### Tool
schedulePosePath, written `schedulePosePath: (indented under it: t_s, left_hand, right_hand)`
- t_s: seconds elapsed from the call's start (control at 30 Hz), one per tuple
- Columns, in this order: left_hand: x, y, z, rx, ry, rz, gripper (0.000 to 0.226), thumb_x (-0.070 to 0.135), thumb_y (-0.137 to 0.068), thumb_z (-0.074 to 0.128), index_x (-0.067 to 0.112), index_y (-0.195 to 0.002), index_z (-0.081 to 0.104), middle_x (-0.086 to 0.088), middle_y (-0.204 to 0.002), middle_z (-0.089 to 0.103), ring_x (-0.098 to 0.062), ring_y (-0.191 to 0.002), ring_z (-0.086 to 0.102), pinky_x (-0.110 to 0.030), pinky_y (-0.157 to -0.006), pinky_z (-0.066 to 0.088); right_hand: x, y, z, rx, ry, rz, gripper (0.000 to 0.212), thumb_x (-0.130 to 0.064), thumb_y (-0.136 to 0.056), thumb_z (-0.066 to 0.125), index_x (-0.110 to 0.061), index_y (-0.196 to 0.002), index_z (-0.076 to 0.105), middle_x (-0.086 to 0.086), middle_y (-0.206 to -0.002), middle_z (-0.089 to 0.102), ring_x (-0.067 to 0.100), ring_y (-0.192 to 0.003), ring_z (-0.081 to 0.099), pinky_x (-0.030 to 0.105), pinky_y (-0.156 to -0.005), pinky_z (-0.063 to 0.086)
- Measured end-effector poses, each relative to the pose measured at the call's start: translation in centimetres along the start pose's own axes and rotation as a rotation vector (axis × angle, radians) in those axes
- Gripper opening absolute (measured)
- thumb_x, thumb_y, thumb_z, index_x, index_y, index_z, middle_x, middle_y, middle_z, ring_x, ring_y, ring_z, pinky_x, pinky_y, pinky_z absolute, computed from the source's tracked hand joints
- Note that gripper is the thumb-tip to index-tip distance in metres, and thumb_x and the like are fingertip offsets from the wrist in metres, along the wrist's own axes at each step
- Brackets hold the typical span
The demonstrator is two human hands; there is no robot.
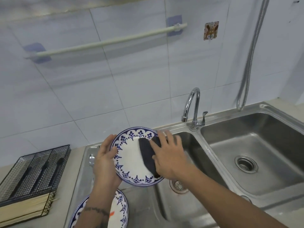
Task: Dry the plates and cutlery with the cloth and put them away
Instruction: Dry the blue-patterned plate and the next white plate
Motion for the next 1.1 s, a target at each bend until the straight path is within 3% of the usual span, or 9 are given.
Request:
schedulePosePath:
  t_s: [0.1,0.17,0.27,0.33,0.47,0.63,0.8,0.93,1.1]
  left_hand:
    - [1.5,-0.7,-1.5,-0.026,0.023,0.017,0.045,-0.007,-0.096,0.044,0.026,-0.117,0.067,0.009,-0.115,0.074,-0.013,-0.095,0.074,-0.03,-0.068,0.058]
    - [2.4,-1.2,-2.3,-0.042,0.062,0.026,0.044,-0.007,-0.097,0.044,0.024,-0.118,0.066,0.011,-0.114,0.074,-0.012,-0.096,0.074,-0.027,-0.069,0.058]
    - [3.8,-1.8,-3.2,-0.081,0.08,0.035,0.044,-0.009,-0.097,0.043,0.023,-0.116,0.067,0.009,-0.114,0.074,-0.013,-0.096,0.073,-0.029,-0.072,0.058]
    - [4.2,-2.2,-3.8,-0.112,0.091,0.029,0.046,-0.011,-0.096,0.043,0.021,-0.118,0.067,0.006,-0.12,0.073,-0.015,-0.101,0.071,-0.034,-0.081,0.057]
    - [3.9,-2.3,-4.3,-0.168,0.068,0.003,0.046,-0.01,-0.097,0.042,0.02,-0.123,0.066,0.003,-0.129,0.069,-0.022,-0.117,0.065,-0.04,-0.096,0.052]
    - [4.2,-1.7,-4.7,-0.213,0.09,0.007,0.047,-0.013,-0.096,0.042,0.018,-0.123,0.065,0.003,-0.127,0.071,-0.023,-0.119,0.066,-0.037,-0.096,0.053]
    - [5.6,-1.9,-5.6,-0.193,0.124,0.027,0.044,-0.014,-0.094,0.046,0.019,-0.115,0.068,0.001,-0.122,0.072,-0.024,-0.118,0.066,-0.036,-0.093,0.054]
    - [6.6,-2.4,-6.1,-0.192,0.112,0.061,0.042,-0.01,-0.097,0.047,0.021,-0.115,0.068,0.006,-0.118,0.074,-0.024,-0.12,0.065,-0.035,-0.093,0.055]
    - [6.0,-1.6,-4.6,-0.26,0.086,0.05,0.041,-0.007,-0.099,0.047,0.021,-0.119,0.068,0.002,-0.126,0.071,-0.024,-0.125,0.062,-0.042,-0.11,0.045]
  right_hand:
    - [-2.8,1.0,-2.5,0.143,0.046,-0.033,0.051,-0.044,-0.087,0.044,-0.016,-0.13,0.051,0.011,-0.134,0.045,0.032,-0.121,0.04,0.046,-0.096,0.036]
    - [-5.5,1.7,-2.6,0.156,0.035,-0.101,0.051,-0.041,-0.089,0.041,-0.015,-0.13,0.053,0.009,-0.133,0.05,0.031,-0.122,0.042,0.045,-0.099,0.039]
    - [-7.9,1.9,-0.4,-0.013,-0.009,-0.104,0.061,-0.038,-0.098,0.031,-0.013,-0.153,0.024,0.01,-0.159,0.025,0.031,-0.147,0.015,0.048,-0.121,0.016]
    - [-9.8,1.8,0.5,-0.079,-0.078,-0.143,0.062,-0.035,-0.101,0.029,-0.018,-0.157,0.008,0.006,-0.165,0.007,0.027,-0.151,-0.002,0.045,-0.123,0.004]
    - [-14.6,1.1,1.3,-0.116,-0.255,-0.259,0.063,-0.031,-0.101,0.032,-0.025,-0.157,0.004,-0.005,-0.165,-0.005,0.02,-0.151,-0.011,0.041,-0.123,0.001]
    - [-12.9,-0.3,0.3,-0.015,-0.118,-0.102,0.069,-0.042,-0.099,0.028,-0.029,-0.156,-0.008,-0.002,-0.164,-0.015,0.021,-0.15,-0.016,0.047,-0.122,-0.004]
    - [-11.6,2.3,0.4,-0.069,-0.026,0.071,0.071,-0.049,-0.094,0.016,-0.021,-0.157,-0.005,0.004,-0.165,-0.005,0.022,-0.151,-0.007,0.05,-0.122,-0.003]
    - [-15.4,5.1,1.3,-0.144,-0.163,-0.062,0.072,-0.053,-0.089,0.003,-0.029,-0.156,0.0,-0.001,-0.165,-0.005,0.017,-0.151,-0.005,0.042,-0.119,-0.015]
    - [-16.5,-0.1,-2.3,-0.026,-0.418,-0.163,0.058,-0.032,-0.096,0.03,-0.022,-0.153,0.024,-0.001,-0.166,0.002,0.016,-0.151,-0.004,0.039,-0.123,-0.002]
Point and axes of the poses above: each hand's wrist, its own y-axis away from the middle knuckle, its own z-axis out of the palm, x = y × z, the point moved 10 cm from there along -y, towards the middle knuckle
